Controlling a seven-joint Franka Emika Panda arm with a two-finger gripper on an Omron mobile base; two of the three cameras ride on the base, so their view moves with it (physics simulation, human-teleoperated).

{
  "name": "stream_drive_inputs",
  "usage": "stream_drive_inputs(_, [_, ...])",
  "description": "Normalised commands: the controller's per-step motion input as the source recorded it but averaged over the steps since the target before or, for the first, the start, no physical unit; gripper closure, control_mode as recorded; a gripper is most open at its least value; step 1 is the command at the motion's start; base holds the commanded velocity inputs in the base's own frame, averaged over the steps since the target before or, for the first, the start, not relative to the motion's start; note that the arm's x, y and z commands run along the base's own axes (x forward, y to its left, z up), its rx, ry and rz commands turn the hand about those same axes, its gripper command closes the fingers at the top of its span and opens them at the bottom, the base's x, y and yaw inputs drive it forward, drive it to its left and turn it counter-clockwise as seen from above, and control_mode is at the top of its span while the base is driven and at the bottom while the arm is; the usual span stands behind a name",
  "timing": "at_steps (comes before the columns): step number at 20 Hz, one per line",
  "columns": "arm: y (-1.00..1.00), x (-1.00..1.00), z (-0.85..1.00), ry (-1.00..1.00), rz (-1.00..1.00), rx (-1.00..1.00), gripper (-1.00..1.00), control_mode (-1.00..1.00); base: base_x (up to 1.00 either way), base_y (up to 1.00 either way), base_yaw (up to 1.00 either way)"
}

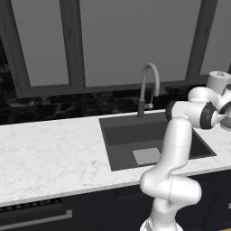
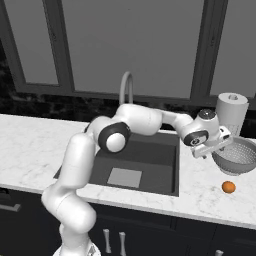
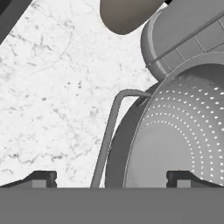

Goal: Put the colander in the sink, put the tangerine in the colander, and turn on the sink faucet and pour water over the colander.

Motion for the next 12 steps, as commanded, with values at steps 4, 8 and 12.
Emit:
stream_drive_inputs(4, [-0.20,0.00,0.00,0.01,0.01,0.02,-1.00,-1.00,0.00,0.00,0.00])
stream_drive_inputs(8, [-0.16,0.00,-0.01,0.01,0.00,0.01,-1.00,-1.00,0.00,0.00,0.00])
stream_drive_inputs(12, [-0.07,0.00,-0.21,0.03,0.00,0.00,-1.00,-1.00,0.00,0.00,0.00])
